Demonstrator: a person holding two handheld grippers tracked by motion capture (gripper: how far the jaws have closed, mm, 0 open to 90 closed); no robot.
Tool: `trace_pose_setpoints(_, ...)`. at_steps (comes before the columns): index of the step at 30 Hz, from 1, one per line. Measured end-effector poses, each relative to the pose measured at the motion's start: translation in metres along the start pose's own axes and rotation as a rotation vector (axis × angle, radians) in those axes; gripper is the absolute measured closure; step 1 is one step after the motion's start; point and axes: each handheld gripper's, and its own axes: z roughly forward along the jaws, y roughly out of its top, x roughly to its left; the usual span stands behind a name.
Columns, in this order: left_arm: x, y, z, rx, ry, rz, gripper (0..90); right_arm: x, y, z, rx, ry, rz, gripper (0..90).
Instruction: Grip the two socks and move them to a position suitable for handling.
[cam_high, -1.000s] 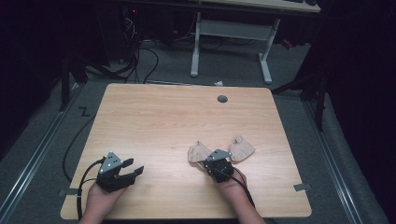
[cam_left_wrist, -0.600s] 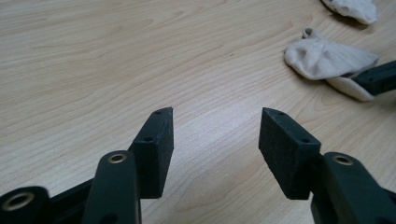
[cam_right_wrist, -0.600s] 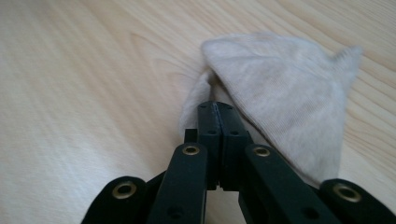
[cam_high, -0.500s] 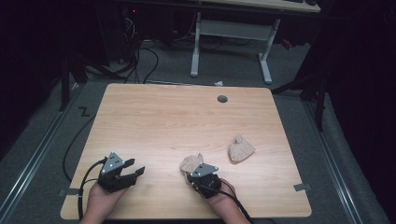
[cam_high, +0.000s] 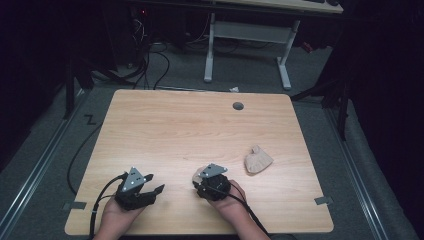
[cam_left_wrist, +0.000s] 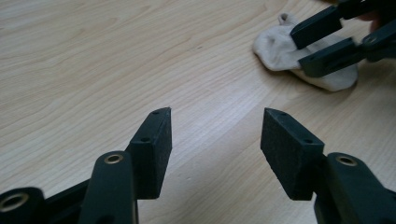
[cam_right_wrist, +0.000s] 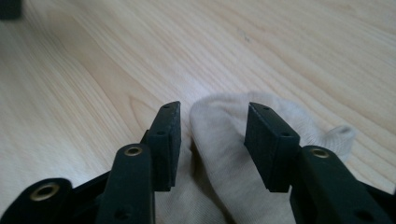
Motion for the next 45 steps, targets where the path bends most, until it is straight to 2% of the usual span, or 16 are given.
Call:
trace_pose_setpoints(2,-0.004,0.002,0.002,0.002,-0.011,-0.004,43.7,0.0,-0.001,0.001,0.008,-0.008,-0.018,81.9)
trace_pose_setpoints(3,-0.005,0.002,0.003,0.003,-0.016,-0.004,43.6,0.0,-0.001,-0.001,-0.009,-0.011,-0.02,85.6)
trace_pose_setpoints(5,-0.009,0.004,0.005,0.006,-0.023,-0.002,43.1,0.0,-0.001,-0.006,-0.031,-0.001,-0.009,86.2)
trace_pose_setpoints(8,-0.028,0.01,0.015,0.02,-0.044,0.036,42.5,0.001,0.0,-0.01,-0.057,0.006,0.009,85.7)
trace_pose_setpoints(10,-0.031,0.011,0.017,0.024,-0.048,0.048,42.3,0.001,0.0,-0.011,-0.069,0.008,0.013,85.7)
trace_pose_setpoints(11,-0.039,0.013,0.021,0.027,-0.054,0.07,42.2,0.002,0.001,-0.012,-0.086,0.007,0.016,85.7)
trace_pose_setpoints(14,-0.043,0.014,0.024,0.032,-0.066,0.076,42.0,0.003,0.001,-0.014,-0.096,0.017,0.024,85.0)
trace_pose_setpoints(25,-0.036,0.012,0.021,0.03,-0.047,0.055,42.3,0.004,-0.001,-0.012,-0.091,0.048,0.04,85.1)
trace_pose_setpoints(28,-0.034,0.011,0.02,0.032,-0.038,0.051,42.3,0.005,-0.001,-0.01,-0.076,0.053,0.035,81.8)
trace_pose_setpoints(32,-0.03,0.011,0.018,0.025,-0.029,0.039,42.3,0.007,-0.002,-0.004,-0.058,0.047,0.025,77.5)
trace_pose_setpoints(38,-0.028,0.01,0.018,0.028,-0.029,0.024,42.3,0.006,0.002,0.0,-0.059,0.043,0.022,76.8)
trace_pose_setpoints(40,-0.03,0.008,0.017,0.037,-0.037,0.02,42.5,0.005,0.003,0.005,-0.041,0.035,0.015,83.8)
trace_pose_setpoints(41,-0.03,0.008,0.017,0.037,-0.037,0.02,42.8,0.005,0.003,0.005,-0.041,0.035,0.015,83.8)
trace_pose_setpoints(42,-0.031,0.007,0.017,0.041,-0.039,0.02,42.8,0.004,0.003,0.006,-0.029,0.023,0.013,90.0)
trace_pose_setpoints(45,-0.034,0.007,0.018,0.043,-0.052,0.012,43.2,0.002,0.004,-0.001,-0.055,0.016,0.036,90.0)
